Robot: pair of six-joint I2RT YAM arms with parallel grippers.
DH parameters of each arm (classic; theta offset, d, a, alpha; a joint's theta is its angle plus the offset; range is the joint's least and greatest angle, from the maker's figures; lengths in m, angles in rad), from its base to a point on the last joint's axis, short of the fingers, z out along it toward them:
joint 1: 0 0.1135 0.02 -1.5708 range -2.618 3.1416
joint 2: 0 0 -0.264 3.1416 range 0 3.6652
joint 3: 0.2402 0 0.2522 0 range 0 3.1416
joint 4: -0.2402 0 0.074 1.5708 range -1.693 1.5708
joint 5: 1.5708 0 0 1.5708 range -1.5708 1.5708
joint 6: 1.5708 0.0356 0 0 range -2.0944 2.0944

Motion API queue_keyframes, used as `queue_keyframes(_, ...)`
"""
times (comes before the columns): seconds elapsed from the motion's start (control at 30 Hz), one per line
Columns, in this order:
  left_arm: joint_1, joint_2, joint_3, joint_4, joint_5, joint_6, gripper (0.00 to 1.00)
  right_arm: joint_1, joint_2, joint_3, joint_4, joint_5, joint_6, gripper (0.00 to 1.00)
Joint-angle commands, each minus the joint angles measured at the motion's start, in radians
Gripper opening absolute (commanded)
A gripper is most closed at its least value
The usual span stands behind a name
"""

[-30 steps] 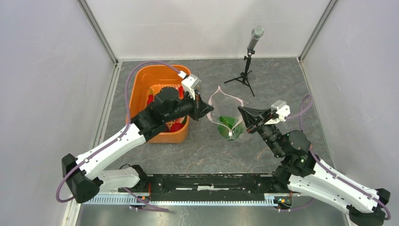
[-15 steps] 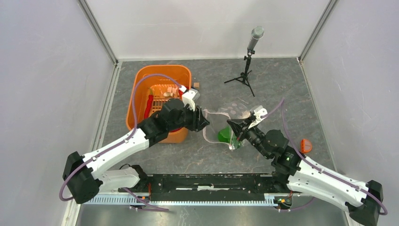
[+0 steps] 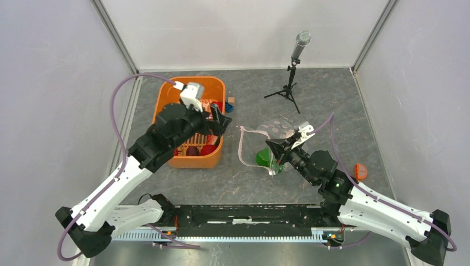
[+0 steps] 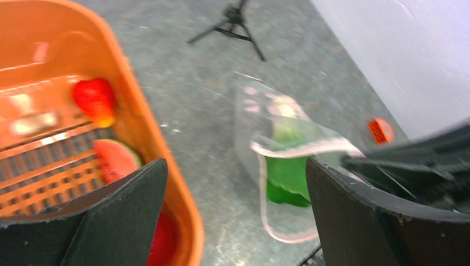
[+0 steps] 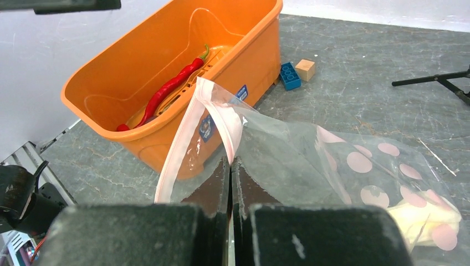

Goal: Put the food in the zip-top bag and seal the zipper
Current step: Pick up the fake fruit from the bin.

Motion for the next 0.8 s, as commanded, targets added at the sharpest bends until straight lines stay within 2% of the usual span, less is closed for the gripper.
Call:
queue_keyframes(0.0,0.180,0.039,0.055,-0.111,-0.101,0.034,1.00,0.000,-0.002,0.062,0.007,0.013,0.006,0.00)
queue_keyframes(0.1,0.367,0.090,0.028,-0.081,-0.035,-0.021,1.00,0.000,-0.005,0.071,-0.009,0.005,0.003,0.00)
queue_keyframes(0.23,0.474,0.247,0.027,-0.012,0.039,-0.061,1.00,0.000,-0.011,0.071,-0.013,-0.019,0.003,0.00)
queue_keyframes(0.37,0.518,0.392,0.056,0.027,0.098,-0.105,1.00,0.000,-0.021,0.066,-0.019,-0.043,-0.020,0.00)
queue_keyframes(0.6,0.542,0.519,0.060,0.102,0.115,-0.106,1.00,0.000,-0.084,-0.017,0.079,-0.060,-0.147,0.00)
queue_keyframes(0.77,0.545,0.616,0.083,0.228,0.211,-0.121,0.99,0.000,-0.095,-0.068,0.123,-0.015,-0.226,0.00)
